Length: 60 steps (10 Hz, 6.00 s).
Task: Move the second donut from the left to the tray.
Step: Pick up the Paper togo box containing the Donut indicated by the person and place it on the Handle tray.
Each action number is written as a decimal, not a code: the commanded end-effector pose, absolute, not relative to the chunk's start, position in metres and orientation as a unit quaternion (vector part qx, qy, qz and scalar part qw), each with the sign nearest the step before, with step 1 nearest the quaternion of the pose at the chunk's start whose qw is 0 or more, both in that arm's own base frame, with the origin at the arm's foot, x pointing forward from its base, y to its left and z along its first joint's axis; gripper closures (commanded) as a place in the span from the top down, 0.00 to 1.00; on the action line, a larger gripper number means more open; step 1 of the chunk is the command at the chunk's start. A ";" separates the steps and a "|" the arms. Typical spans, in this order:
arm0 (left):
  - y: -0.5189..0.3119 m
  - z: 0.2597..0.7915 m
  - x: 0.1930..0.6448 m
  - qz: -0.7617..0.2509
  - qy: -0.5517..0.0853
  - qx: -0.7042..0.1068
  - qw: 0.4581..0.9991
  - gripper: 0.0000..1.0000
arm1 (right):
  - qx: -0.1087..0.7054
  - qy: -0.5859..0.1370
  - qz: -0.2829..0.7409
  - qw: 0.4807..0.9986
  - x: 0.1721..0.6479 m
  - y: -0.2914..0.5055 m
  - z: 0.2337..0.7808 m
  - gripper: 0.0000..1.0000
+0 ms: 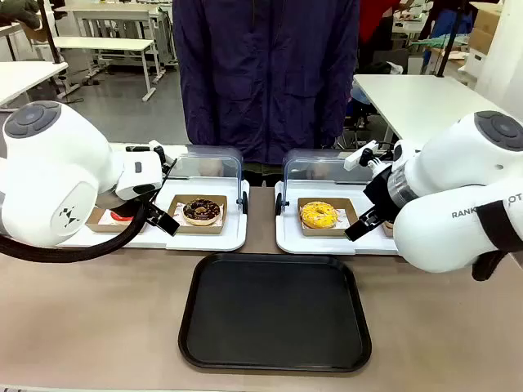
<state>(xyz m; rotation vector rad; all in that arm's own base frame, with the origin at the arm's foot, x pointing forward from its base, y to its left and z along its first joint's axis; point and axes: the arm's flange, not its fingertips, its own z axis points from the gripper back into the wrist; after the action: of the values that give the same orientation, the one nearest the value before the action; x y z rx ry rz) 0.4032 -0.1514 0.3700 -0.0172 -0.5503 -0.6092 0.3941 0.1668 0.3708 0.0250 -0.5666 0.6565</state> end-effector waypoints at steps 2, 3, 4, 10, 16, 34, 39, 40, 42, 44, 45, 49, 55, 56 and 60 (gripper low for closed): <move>-0.151 0.370 0.403 -0.296 -0.268 -0.008 0.917 1.00 | 0.012 -0.275 0.318 0.907 0.394 0.167 0.371 1.00; -0.151 0.370 0.403 -0.296 -0.268 -0.008 0.917 1.00 | 0.012 -0.275 0.318 0.907 0.394 0.167 0.371 1.00; -0.151 0.370 0.403 -0.296 -0.268 -0.008 0.917 1.00 | 0.012 -0.275 0.318 0.907 0.394 0.167 0.371 1.00; -0.151 0.370 0.403 -0.296 -0.268 -0.008 0.917 1.00 | 0.012 -0.275 0.318 0.907 0.394 0.167 0.371 1.00; -0.067 0.489 0.449 -0.348 -0.246 -0.127 0.896 1.00 | 0.160 -0.292 0.304 0.893 0.453 0.064 0.517 1.00; 0.131 0.498 0.404 -0.464 -0.425 -0.259 0.733 1.00 | 0.295 -0.438 0.355 0.771 0.409 -0.144 0.494 1.00; 0.128 0.503 0.403 -0.465 -0.443 -0.260 0.721 1.00 | 0.293 -0.436 0.353 0.774 0.410 -0.144 0.495 1.00; 0.128 0.503 0.403 -0.458 -0.442 -0.245 0.732 1.00 | 0.296 -0.424 0.348 0.782 0.409 -0.146 0.496 1.00; 0.129 0.508 0.405 -0.463 -0.428 -0.264 0.730 1.00 | 0.296 -0.424 0.348 0.782 0.409 -0.146 0.496 1.00; 0.129 0.508 0.405 -0.463 -0.428 -0.264 0.730 1.00 | 0.296 -0.424 0.348 0.782 0.409 -0.146 0.496 1.00; 0.129 0.508 0.405 -0.463 -0.428 -0.264 0.730 1.00 | 0.296 -0.424 0.348 0.782 0.409 -0.146 0.496 1.00; 0.129 0.508 0.405 -0.463 -0.428 -0.264 0.730 1.00 | 0.296 -0.424 0.348 0.782 0.409 -0.146 0.496 1.00; 0.129 0.508 0.405 -0.463 -0.428 -0.264 0.730 1.00 | 0.296 -0.424 0.348 0.782 0.409 -0.146 0.496 1.00; 0.129 0.508 0.405 -0.463 -0.428 -0.264 0.730 1.00 | 0.296 -0.424 0.348 0.782 0.409 -0.146 0.496 1.00; 0.129 0.508 0.405 -0.463 -0.428 -0.264 0.730 1.00 | 0.296 -0.424 0.348 0.782 0.409 -0.146 0.496 1.00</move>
<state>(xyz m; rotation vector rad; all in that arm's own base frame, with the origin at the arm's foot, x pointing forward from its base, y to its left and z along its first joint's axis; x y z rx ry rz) 0.4055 0.1299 0.5061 -0.5755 -0.9347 -1.0159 0.4084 -0.1468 0.4947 0.6351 -0.9091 0.7486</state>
